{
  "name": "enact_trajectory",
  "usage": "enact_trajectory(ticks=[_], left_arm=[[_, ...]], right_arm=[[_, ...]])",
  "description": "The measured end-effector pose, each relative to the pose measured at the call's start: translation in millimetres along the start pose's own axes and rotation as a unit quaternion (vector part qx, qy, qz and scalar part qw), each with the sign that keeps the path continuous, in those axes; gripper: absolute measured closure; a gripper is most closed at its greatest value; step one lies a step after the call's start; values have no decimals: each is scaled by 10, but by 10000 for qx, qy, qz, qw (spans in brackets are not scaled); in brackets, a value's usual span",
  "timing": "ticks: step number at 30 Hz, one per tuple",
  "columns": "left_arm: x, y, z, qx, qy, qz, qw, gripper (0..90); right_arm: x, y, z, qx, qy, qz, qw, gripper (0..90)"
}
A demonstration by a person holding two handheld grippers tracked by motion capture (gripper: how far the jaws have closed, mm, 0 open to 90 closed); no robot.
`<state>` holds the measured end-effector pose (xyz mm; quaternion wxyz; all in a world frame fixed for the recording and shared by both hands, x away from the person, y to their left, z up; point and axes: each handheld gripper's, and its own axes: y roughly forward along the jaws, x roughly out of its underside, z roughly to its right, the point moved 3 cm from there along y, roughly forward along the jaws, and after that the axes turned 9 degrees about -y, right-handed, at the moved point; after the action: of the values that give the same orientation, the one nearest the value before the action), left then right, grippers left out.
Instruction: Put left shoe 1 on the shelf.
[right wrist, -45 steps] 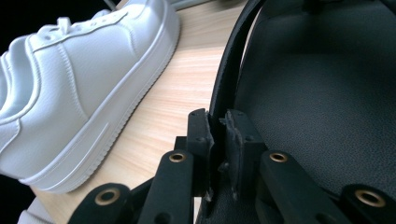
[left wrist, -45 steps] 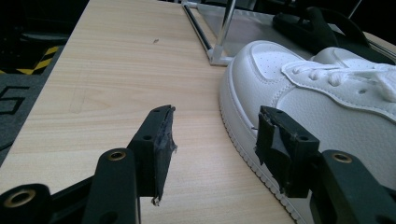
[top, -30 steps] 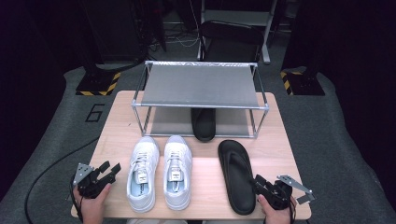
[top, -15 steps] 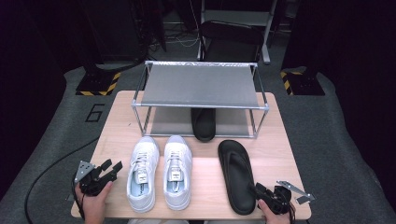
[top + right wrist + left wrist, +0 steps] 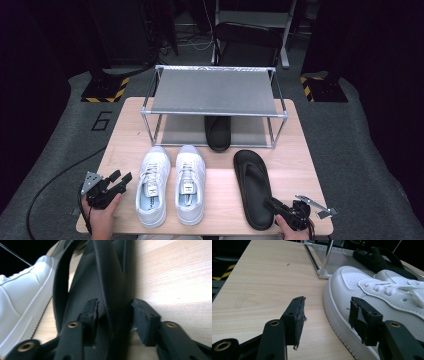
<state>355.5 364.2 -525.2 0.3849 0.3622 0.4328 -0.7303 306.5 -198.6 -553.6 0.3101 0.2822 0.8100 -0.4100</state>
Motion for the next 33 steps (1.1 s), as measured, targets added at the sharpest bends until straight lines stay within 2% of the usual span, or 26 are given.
enact_trajectory(ticks=[12, 19, 21, 24, 28, 32, 33], left_arm=[[-13, -10, 0, 4, -4, 20, 10000, 458], [-21, -13, -4, -1, 9, 41, 10000, 457], [-21, -12, -7, -13, 4, 60, 10000, 457], [-25, -16, -10, -10, 15, 40, 10000, 457], [-24, -15, -9, -13, 11, 49, 10000, 457], [-22, -13, -8, -13, 9, 42, 10000, 457], [-22, -12, -7, -18, 1, 64, 10000, 457]], right_arm=[[3, -8, 45, -120, 329, 33, 9994, 634], [14, -7, 54, -124, 353, 106, 9992, 644], [10, -15, 51, -106, 458, 88, 9989, 645], [11, -13, 75, -163, 359, 185, 9991, 647], [-5, -31, 65, -152, 502, 210, 9984, 649], [-6, -48, 77, -180, 472, 224, 9985, 652], [-9, -57, 65, -172, 597, 219, 9978, 653]])
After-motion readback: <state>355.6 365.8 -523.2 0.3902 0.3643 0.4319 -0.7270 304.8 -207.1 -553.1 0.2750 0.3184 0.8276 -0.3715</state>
